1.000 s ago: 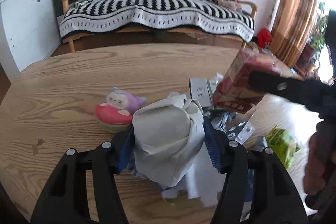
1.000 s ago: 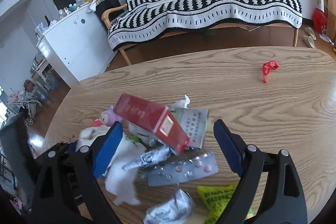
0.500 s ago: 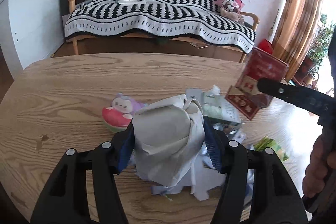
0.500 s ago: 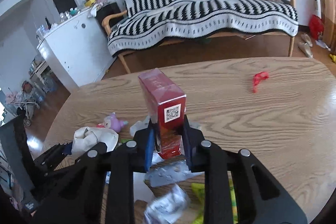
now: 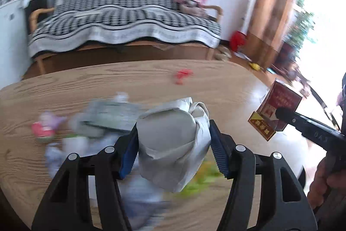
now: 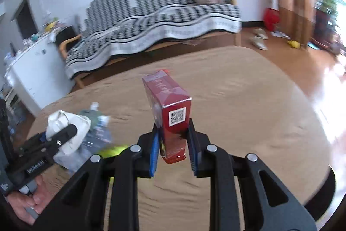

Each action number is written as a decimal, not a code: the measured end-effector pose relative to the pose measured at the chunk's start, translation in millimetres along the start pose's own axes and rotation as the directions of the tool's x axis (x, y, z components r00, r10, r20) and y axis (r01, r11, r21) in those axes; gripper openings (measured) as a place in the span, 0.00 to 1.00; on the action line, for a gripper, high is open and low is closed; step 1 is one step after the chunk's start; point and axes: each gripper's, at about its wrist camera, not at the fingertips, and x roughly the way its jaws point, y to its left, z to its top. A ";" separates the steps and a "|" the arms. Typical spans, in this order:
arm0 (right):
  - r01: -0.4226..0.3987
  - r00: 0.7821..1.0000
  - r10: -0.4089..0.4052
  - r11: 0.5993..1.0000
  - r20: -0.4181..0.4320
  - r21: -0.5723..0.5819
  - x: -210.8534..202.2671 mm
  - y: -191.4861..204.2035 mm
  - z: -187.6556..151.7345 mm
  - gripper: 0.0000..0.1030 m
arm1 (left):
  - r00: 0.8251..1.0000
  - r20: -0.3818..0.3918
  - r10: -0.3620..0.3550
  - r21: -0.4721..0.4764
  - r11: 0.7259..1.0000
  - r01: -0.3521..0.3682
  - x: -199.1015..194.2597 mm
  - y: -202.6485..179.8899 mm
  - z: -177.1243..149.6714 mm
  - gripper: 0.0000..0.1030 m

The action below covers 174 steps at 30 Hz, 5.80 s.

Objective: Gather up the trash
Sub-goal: 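Carry the paper and red box to the bin and open both tools, then move both tools back to the table, then grasp the pink plush toy with the left tool while the right tool grasps the yellow-green snack bag, then carry the plush toy and snack bag to the bin and release both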

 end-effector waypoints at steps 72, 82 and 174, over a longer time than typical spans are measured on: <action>0.464 0.865 -0.451 0.550 -0.221 0.695 -184.6 -465.0 -242.1 0.71 | 0.799 -0.440 -0.409 0.444 0.675 0.590 123.5 -482.4 -158.1 0.75; 0.447 0.885 -0.426 0.664 -0.189 0.600 -152.8 -414.4 -196.6 0.75 | 0.852 -0.341 -0.397 0.439 0.734 0.518 84.3 -425.5 -112.6 0.89; 0.075 0.984 -0.065 0.995 -0.165 0.059 -15.0 -77.7 -56.7 0.32 | 0.999 -0.040 0.036 0.077 0.996 -0.033 12.9 -16.8 6.4 0.47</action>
